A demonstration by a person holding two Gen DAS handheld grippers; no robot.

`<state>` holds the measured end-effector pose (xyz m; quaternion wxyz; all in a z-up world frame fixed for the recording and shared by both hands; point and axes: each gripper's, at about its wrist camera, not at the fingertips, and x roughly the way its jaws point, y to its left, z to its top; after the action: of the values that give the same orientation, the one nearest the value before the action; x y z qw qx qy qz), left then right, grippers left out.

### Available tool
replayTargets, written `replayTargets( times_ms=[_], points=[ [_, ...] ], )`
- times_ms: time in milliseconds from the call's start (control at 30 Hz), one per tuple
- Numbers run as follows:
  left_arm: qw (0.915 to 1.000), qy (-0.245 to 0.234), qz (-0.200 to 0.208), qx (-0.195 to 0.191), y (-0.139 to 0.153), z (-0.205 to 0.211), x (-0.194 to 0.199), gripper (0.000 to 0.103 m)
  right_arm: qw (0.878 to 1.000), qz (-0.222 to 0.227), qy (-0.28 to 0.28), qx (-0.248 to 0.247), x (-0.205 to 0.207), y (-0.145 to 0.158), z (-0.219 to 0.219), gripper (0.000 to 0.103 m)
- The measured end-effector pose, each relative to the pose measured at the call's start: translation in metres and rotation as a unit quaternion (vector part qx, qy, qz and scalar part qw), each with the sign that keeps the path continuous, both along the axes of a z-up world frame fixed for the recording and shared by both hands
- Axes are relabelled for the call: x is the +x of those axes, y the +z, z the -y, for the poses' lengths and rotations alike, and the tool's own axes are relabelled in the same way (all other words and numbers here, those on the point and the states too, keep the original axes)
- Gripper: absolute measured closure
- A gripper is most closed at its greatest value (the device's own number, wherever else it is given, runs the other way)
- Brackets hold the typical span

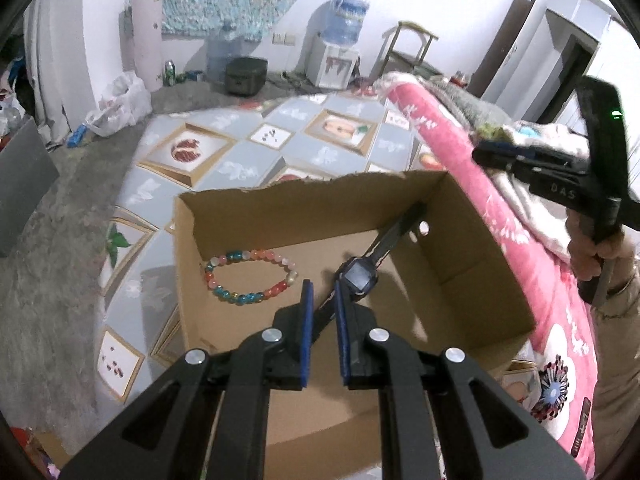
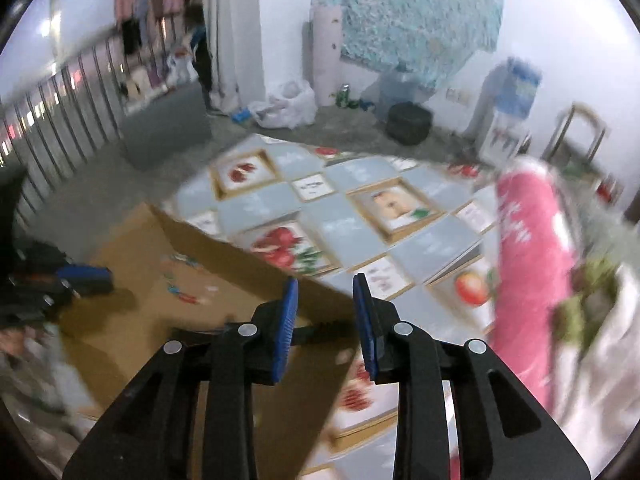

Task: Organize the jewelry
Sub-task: 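Carry the watch over the box with both grippers and release it inside, then withdraw both open grippers from the box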

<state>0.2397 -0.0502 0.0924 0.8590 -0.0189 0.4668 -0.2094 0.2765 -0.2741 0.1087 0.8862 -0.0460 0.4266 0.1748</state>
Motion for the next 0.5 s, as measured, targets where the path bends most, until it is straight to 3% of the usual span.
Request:
replayTargets(
  times_ms=[100,267,500],
  points=[
    [0.9996,0.012,0.02,-0.016,0.009,-0.014,-0.023,0.086,0.998,-0.057,0.006,0.018,-0.005,-0.014,-0.012,0.072],
    [0.997,0.038,0.058,-0.036,0.019,-0.043,-0.066,0.081,0.991,-0.135,0.019,-0.006,-0.012,-0.044,-0.05,0.06],
    [0.9905,0.084,0.094,-0.056,0.02,-0.09,-0.111,0.059,0.976,-0.21,0.007,-0.051,0.024,-0.088,-0.097,0.049]
  ],
)
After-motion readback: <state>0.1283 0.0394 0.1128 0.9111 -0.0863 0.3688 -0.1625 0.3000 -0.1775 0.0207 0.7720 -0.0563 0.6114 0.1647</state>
